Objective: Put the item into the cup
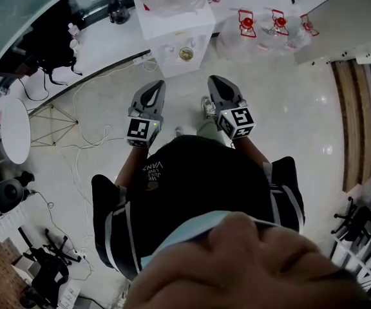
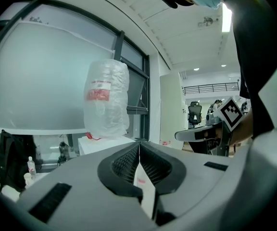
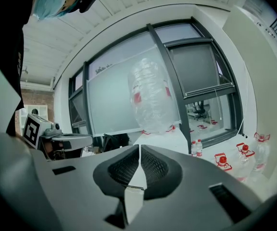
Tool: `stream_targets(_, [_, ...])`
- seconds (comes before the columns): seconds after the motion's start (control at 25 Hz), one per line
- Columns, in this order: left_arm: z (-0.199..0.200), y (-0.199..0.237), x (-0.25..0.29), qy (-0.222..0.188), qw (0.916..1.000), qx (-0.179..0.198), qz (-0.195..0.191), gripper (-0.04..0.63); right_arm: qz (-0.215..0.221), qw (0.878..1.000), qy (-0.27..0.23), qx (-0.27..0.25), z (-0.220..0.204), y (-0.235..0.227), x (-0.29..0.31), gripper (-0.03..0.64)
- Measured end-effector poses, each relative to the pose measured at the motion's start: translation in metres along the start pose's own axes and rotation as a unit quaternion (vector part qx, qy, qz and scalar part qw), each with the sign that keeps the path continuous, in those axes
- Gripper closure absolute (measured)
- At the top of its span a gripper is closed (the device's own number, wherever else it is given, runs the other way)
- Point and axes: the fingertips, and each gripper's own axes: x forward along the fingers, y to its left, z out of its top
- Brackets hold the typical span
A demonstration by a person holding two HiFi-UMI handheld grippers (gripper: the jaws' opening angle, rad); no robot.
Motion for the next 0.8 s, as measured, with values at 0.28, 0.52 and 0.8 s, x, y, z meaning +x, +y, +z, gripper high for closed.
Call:
stream_targets(0.28, [0.016, -0.012, -0.015, -0.013, 0.9998, 0.011, -0.013, 0.574, -0.021, 1.000, -0.006, -0.001, 0.008, 0.003, -0.022, 0.572])
stream_targets(0.52, [0.011, -0.022, -0.030, -0.012, 0.9998, 0.002, -0.013, 0.575, -0.024, 1.000, -0.011, 0.001, 0.005, 0.012, -0.031, 0.574])
stream_targets(0.8, [0.004, -0.027, -0.037, -0.007, 0.9999, -0.004, -0.010, 0.575, -0.022, 1.000, -0.012, 0.003, 0.002, 0.017, -0.029, 0.574])
